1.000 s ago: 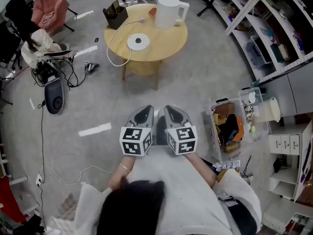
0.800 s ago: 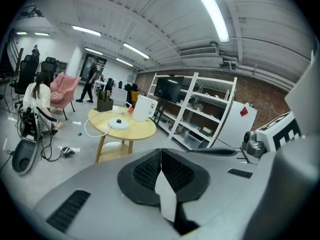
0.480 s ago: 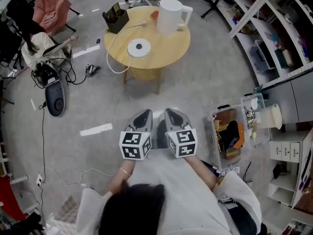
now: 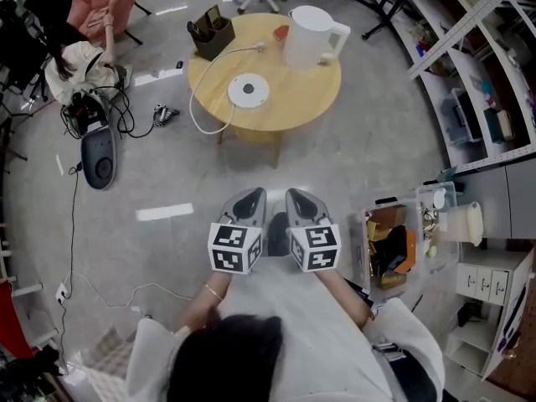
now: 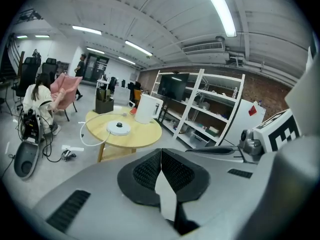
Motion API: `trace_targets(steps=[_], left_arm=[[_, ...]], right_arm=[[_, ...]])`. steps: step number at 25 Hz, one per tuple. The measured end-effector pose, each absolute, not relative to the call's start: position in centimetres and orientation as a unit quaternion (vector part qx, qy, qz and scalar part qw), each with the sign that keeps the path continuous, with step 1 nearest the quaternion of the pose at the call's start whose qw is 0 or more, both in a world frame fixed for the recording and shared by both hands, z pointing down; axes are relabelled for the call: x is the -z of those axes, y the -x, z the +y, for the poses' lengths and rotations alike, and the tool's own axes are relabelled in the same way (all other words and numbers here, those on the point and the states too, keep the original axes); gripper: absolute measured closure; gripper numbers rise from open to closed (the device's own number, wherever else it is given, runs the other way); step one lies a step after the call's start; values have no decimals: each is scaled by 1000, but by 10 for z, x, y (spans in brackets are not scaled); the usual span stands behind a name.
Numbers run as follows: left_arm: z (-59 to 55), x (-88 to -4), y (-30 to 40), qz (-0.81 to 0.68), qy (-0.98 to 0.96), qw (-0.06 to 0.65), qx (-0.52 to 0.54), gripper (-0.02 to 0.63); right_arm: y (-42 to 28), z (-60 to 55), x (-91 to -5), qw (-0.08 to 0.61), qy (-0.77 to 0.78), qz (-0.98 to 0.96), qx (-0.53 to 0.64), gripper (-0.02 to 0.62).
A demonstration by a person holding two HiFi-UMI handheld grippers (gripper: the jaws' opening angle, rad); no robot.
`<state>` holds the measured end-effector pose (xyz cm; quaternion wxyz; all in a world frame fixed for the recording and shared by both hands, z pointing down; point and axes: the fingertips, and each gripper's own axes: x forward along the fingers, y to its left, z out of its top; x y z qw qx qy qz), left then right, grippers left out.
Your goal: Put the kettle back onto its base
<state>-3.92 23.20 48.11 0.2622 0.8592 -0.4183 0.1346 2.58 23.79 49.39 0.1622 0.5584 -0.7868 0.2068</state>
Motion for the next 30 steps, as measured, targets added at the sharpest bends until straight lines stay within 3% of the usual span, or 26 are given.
trace_targets(steps=[30], left_arm=[[100,-466,-33,-475,-832,260,-121,580]], right_arm=[[-112,102,-508,179,-502,-819,-213,568]])
